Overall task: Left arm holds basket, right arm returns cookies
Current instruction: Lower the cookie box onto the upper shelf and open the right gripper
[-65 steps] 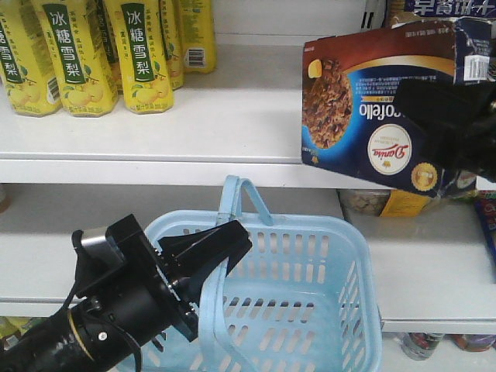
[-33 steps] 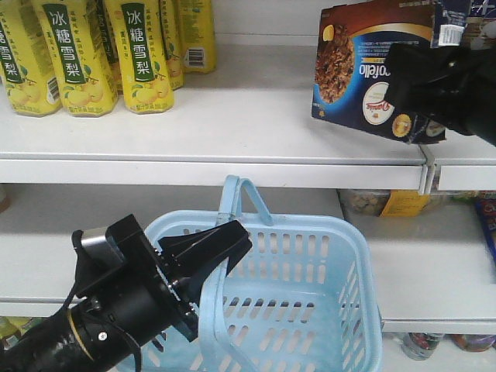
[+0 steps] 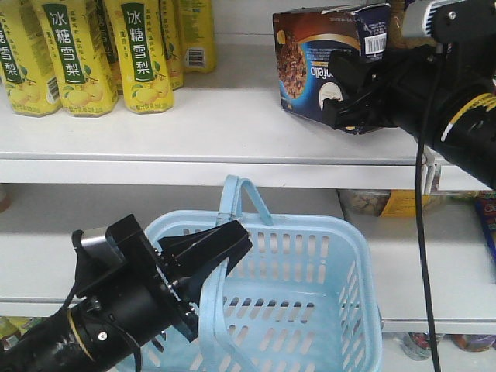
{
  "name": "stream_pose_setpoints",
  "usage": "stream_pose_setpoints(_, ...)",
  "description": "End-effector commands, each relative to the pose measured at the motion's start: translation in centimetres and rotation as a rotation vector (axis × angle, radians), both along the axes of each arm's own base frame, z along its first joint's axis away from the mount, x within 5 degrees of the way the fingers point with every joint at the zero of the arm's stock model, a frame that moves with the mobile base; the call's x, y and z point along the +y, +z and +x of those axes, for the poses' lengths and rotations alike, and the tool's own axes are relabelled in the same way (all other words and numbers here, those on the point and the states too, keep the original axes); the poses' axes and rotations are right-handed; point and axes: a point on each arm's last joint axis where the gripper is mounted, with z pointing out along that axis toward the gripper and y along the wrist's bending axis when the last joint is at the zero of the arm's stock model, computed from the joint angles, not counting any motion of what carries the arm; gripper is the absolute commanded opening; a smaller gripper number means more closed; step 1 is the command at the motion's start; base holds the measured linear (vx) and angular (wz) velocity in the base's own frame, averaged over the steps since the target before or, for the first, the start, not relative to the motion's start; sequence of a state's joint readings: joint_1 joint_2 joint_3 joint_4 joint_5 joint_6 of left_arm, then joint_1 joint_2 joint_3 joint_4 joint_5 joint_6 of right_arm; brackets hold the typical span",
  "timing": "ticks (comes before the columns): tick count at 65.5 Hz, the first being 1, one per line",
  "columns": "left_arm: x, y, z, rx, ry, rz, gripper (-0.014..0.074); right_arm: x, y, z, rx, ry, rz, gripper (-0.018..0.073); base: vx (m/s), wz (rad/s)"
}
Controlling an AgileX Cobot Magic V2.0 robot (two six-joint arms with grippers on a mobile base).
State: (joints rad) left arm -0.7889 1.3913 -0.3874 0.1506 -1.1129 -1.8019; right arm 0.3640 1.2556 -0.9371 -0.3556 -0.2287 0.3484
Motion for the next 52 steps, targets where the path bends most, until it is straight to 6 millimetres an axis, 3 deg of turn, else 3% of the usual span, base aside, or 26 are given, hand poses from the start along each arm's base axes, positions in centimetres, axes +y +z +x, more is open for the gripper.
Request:
stream_pose_setpoints(1,0.7,3.9,-0.3,-0.194,0.011,-0.262,-0.0003,-0.1,2.3,-0.1,-0.153,0.009,0.047,-0.0006,0.0,0.0)
stream_pose_setpoints(32,0.7,3.9,-0.3,-0.194,0.011,-0.262,-0.0003,-0.6,0.0,3.1,-0.176,-0.167,0.05,-0.0006,0.0,0.0)
stream_pose_setpoints(52,0.7,3.9,-0.3,-0.194,0.011,-0.262,-0.0003,-0.2,-1.6,4.2,-0.137,-0.175,0.016,-0.0006,0.0,0.0)
